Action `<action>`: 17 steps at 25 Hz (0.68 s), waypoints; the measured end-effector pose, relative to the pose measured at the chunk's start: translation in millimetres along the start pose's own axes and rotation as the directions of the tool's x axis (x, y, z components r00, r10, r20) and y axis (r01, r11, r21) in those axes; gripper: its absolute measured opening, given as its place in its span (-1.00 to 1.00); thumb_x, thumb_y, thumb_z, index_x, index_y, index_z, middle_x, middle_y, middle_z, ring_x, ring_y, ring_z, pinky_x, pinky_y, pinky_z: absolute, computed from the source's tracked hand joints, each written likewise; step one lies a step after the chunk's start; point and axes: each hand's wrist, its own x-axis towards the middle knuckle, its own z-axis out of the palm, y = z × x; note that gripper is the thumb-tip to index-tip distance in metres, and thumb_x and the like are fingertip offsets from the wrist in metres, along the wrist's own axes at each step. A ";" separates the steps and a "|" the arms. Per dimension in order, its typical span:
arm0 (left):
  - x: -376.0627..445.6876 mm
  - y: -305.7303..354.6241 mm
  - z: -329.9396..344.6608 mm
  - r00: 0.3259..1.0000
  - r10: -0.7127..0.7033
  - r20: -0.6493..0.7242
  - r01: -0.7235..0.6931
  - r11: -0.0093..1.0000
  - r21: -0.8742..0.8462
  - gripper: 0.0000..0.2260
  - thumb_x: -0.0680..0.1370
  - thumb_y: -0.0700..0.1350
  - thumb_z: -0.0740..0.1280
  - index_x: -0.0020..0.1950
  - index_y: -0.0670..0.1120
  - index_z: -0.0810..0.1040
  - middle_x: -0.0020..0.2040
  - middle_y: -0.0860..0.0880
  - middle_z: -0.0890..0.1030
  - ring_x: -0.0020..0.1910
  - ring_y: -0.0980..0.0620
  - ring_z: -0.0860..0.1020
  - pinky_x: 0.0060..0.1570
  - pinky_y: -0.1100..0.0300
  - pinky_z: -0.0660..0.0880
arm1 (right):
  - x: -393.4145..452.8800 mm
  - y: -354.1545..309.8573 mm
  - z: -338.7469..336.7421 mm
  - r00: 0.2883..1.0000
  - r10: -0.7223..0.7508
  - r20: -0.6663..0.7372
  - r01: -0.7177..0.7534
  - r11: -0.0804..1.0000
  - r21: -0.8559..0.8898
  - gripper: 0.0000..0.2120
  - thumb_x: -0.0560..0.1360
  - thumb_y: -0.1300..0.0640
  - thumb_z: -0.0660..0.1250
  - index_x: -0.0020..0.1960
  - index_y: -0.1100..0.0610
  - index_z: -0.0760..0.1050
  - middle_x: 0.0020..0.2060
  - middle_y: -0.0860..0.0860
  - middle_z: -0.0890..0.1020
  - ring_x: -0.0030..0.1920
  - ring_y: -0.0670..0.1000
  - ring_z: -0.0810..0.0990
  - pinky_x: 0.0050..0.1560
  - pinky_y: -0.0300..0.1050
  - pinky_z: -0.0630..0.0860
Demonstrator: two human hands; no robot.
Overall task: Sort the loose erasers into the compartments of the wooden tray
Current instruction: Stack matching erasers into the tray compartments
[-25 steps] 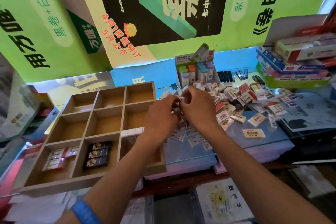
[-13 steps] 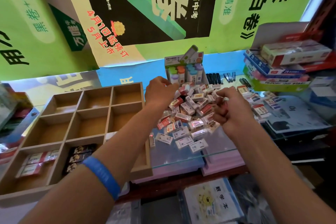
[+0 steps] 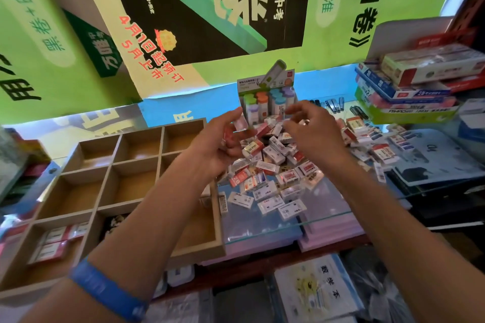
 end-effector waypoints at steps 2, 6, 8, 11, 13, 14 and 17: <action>-16.5 -1.2 -13.5 0.991 -0.047 0.124 0.074 0.973 -0.220 -0.77 0.56 -0.14 0.25 0.18 -0.18 0.39 -0.13 -0.21 0.65 -0.56 0.17 0.30 -0.64 0.37 0.22 | 24.4 -4.9 19.1 0.977 -0.154 0.148 0.202 0.892 -0.405 -0.64 0.55 0.04 0.31 0.34 -0.09 0.44 0.14 -0.02 0.60 0.06 0.07 0.59 0.04 -0.07 0.51; -44.6 -0.6 -33.8 0.978 -0.043 0.206 0.109 0.939 -0.326 -0.67 0.56 -0.18 0.16 0.30 -0.24 0.42 -0.14 -0.22 0.63 -0.43 0.05 0.52 -0.63 0.34 0.36 | 52.4 -6.4 48.9 0.937 -0.113 0.330 0.315 0.681 -0.661 -0.67 0.50 0.06 0.36 0.26 -0.01 0.52 0.12 0.05 0.63 0.09 0.10 0.60 0.11 0.00 0.54; -50.3 2.8 -43.6 0.984 -0.027 0.175 0.082 0.945 -0.315 -0.71 0.55 -0.16 0.20 0.24 -0.22 0.49 -0.17 -0.20 0.63 -0.34 0.01 0.55 -0.54 0.34 0.42 | 57.1 -4.9 53.7 0.938 -0.127 0.322 0.318 0.682 -0.659 -0.67 0.45 0.10 0.43 0.20 0.03 0.55 0.08 0.04 0.64 0.05 0.10 0.63 0.10 0.05 0.58; -54.5 2.5 -55.0 0.993 -0.036 0.111 0.066 0.958 -0.279 -0.81 0.51 -0.18 0.30 0.11 -0.20 0.53 -0.21 -0.16 0.60 -0.34 0.03 0.52 -0.54 0.34 0.38 | 59.9 -6.9 58.7 0.934 -0.124 0.334 0.334 0.632 -0.700 -0.68 0.46 0.09 0.43 0.18 0.12 0.51 0.06 0.07 0.60 0.02 0.14 0.62 0.08 0.11 0.59; -58.4 -0.3 -60.4 0.997 -0.045 0.065 0.060 0.966 -0.251 -0.83 0.51 -0.18 0.34 0.08 -0.20 0.53 -0.21 -0.15 0.58 -0.34 0.03 0.52 -0.56 0.34 0.36 | 59.7 -8.6 58.5 0.932 -0.128 0.338 0.344 0.603 -0.720 -0.78 0.50 0.09 0.38 0.11 0.14 0.50 0.05 0.09 0.58 0.02 0.16 0.61 0.07 0.09 0.58; -60.8 -1.2 -62.9 0.998 -0.046 0.052 0.058 0.969 -0.239 -0.83 0.51 -0.18 0.34 0.07 -0.20 0.53 -0.20 -0.15 0.58 -0.34 0.03 0.52 -0.57 0.34 0.36 | 57.6 -10.5 55.1 0.931 -0.133 0.340 0.348 0.608 -0.714 -0.83 0.51 0.11 0.36 0.07 0.14 0.51 0.04 0.09 0.57 0.01 0.15 0.60 0.04 0.05 0.57; -71.8 -1.1 -72.8 1.000 -0.011 -0.006 0.010 0.987 -0.158 -0.86 0.54 -0.16 0.36 0.07 -0.15 0.55 -0.20 -0.11 0.59 -0.35 0.06 0.52 -0.57 0.34 0.36 | 31.4 -27.5 39.5 0.934 -0.133 0.332 0.280 0.850 -0.446 -0.84 0.51 0.14 0.42 0.06 0.09 0.50 0.00 0.01 0.56 -0.09 -0.02 0.58 -0.15 -0.15 0.48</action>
